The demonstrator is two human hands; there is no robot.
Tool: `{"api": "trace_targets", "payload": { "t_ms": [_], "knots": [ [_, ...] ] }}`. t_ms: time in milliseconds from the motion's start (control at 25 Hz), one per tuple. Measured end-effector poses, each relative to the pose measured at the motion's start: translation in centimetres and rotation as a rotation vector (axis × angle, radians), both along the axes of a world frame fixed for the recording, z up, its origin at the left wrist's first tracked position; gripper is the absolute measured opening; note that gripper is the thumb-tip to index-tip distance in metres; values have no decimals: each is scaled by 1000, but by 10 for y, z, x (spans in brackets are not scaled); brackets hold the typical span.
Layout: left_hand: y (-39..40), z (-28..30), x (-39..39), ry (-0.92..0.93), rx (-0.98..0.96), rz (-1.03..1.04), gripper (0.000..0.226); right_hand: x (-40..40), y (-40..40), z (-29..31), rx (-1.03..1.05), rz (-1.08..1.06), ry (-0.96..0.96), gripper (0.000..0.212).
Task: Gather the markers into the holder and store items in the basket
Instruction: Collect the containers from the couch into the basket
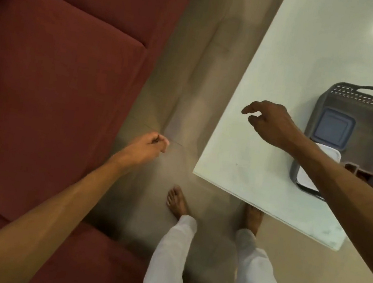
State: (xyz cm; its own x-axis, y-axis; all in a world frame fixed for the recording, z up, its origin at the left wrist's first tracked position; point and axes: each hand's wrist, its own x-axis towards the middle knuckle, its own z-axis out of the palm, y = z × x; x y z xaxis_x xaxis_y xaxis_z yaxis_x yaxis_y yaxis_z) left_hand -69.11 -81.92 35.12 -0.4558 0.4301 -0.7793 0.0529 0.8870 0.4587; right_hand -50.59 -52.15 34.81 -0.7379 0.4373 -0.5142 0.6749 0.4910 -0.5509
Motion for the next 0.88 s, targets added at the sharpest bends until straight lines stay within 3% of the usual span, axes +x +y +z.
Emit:
{"api": "trace_targets", "payload": {
  "t_ms": [240,440,640,760,880],
  "knots": [
    [9,-12,-93,15,-133,-174,18,-77,-6,5,-158,-280,87,26],
    [83,-73,-144,67,-86,-245,23,-132,24,-42,-479,-619,240,24],
    [167,-218,-196,145,-121,-246,26,-206,9,-175,-1023,-1305,314,29],
    [212,-318,-241,160,-228,-295,30,-251,-21,-267,-1056,-1598,265,32],
    [262,-396,-294,322,-228,-285,42,-290,-59,-343,-1064,-1819,252,29]
  ]
}}
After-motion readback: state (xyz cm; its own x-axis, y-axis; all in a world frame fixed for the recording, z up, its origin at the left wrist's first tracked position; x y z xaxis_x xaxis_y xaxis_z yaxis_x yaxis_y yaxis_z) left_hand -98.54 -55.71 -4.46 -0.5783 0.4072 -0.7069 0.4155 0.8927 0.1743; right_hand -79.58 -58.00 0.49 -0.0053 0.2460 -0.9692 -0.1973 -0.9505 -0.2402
